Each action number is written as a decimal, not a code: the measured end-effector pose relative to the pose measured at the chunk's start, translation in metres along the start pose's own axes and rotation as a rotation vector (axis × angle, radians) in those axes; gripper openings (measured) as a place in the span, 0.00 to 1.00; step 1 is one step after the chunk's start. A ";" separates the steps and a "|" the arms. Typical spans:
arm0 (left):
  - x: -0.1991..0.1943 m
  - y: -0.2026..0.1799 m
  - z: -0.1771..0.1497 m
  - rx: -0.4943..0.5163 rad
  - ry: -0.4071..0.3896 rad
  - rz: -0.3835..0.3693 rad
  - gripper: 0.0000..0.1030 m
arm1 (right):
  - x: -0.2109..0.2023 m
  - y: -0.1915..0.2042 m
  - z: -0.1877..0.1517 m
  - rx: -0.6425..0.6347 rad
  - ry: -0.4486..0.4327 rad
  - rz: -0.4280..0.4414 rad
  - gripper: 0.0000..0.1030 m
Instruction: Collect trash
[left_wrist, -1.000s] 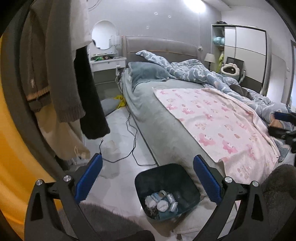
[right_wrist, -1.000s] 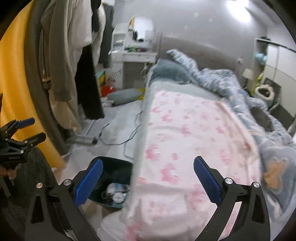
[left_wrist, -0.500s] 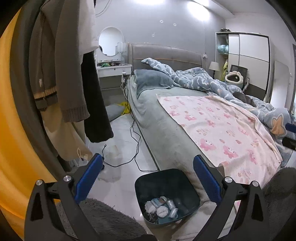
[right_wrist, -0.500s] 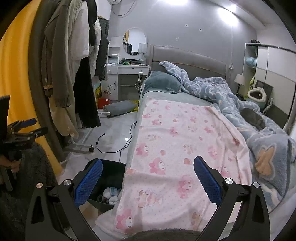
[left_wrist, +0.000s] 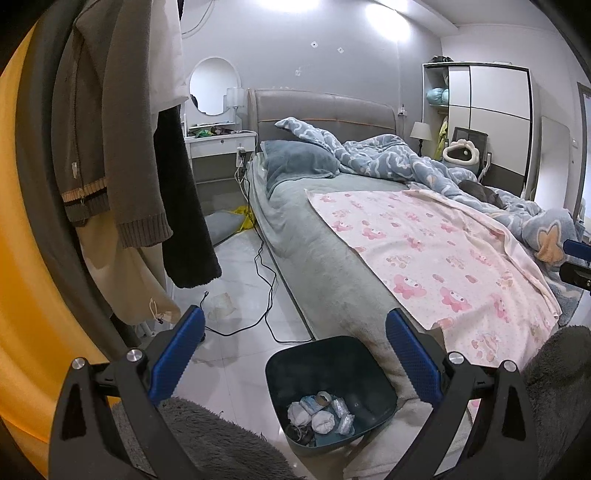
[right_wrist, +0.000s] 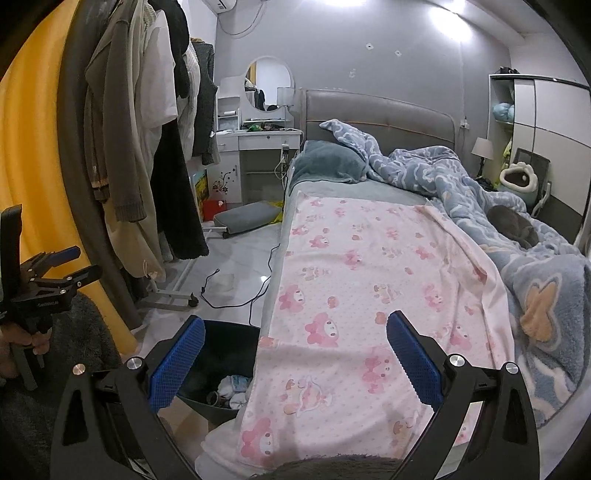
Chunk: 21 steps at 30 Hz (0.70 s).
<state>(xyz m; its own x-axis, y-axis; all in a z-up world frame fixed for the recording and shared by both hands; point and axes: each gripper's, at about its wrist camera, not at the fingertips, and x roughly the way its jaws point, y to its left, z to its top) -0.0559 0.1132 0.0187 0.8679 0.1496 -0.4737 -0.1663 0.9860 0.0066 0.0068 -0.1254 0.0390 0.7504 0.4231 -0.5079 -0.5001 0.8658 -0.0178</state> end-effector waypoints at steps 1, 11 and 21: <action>0.000 0.000 0.000 0.000 0.000 0.000 0.97 | 0.000 0.000 0.000 -0.002 0.000 0.000 0.97; 0.000 -0.001 0.000 0.001 0.000 -0.002 0.97 | 0.000 0.001 0.000 -0.005 0.000 0.002 0.97; 0.001 -0.001 -0.006 -0.003 0.005 -0.005 0.97 | 0.000 0.001 0.001 -0.005 0.001 0.001 0.97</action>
<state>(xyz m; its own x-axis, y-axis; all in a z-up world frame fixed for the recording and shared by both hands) -0.0572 0.1117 0.0131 0.8666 0.1440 -0.4778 -0.1633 0.9866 0.0011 0.0065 -0.1241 0.0394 0.7494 0.4242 -0.5084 -0.5033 0.8639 -0.0212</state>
